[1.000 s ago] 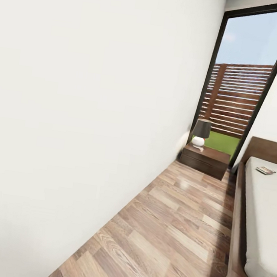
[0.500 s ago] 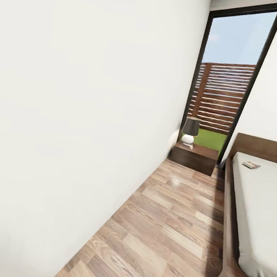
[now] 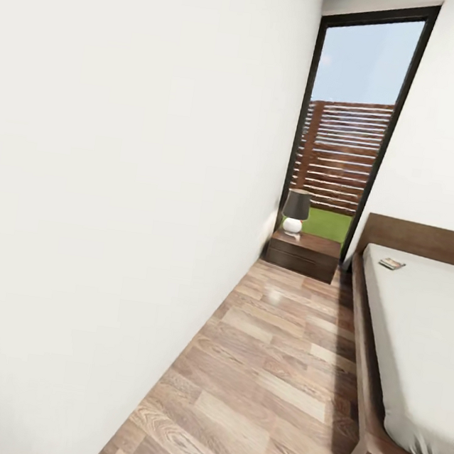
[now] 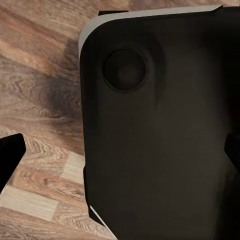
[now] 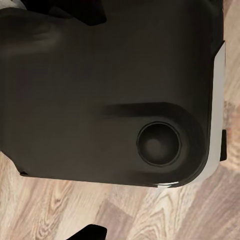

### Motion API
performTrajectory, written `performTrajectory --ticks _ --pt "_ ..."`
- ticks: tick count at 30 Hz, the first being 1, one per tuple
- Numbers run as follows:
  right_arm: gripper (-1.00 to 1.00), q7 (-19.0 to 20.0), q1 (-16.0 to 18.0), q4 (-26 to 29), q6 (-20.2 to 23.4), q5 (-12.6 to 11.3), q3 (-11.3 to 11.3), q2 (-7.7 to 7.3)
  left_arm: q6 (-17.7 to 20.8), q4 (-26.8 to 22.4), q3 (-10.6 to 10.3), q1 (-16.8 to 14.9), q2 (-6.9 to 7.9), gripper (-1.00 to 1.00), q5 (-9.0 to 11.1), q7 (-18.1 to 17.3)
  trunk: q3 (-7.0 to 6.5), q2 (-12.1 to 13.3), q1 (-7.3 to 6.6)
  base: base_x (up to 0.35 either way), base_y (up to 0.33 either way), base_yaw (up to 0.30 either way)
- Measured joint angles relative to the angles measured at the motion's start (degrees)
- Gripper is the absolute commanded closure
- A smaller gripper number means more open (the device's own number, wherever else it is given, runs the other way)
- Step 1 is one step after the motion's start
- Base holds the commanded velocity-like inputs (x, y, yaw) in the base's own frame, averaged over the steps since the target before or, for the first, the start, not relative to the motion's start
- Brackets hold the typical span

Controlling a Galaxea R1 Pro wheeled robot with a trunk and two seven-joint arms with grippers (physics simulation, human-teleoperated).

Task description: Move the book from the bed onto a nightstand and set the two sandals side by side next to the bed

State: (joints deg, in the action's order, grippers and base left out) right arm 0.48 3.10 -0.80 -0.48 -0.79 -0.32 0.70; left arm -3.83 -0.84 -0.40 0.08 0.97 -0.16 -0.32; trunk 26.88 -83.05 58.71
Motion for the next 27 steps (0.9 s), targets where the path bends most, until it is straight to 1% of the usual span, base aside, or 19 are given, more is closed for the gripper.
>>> performTrajectory --ticks 27 --pt "-1.0 0.0 0.0 0.0 0.0 -0.1 0.1 0.0 0.0 0.0 0.0 0.0 0.07 -1.0 0.0 0.0 0.0 0.0 0.0 0.2 0.003 -0.178"
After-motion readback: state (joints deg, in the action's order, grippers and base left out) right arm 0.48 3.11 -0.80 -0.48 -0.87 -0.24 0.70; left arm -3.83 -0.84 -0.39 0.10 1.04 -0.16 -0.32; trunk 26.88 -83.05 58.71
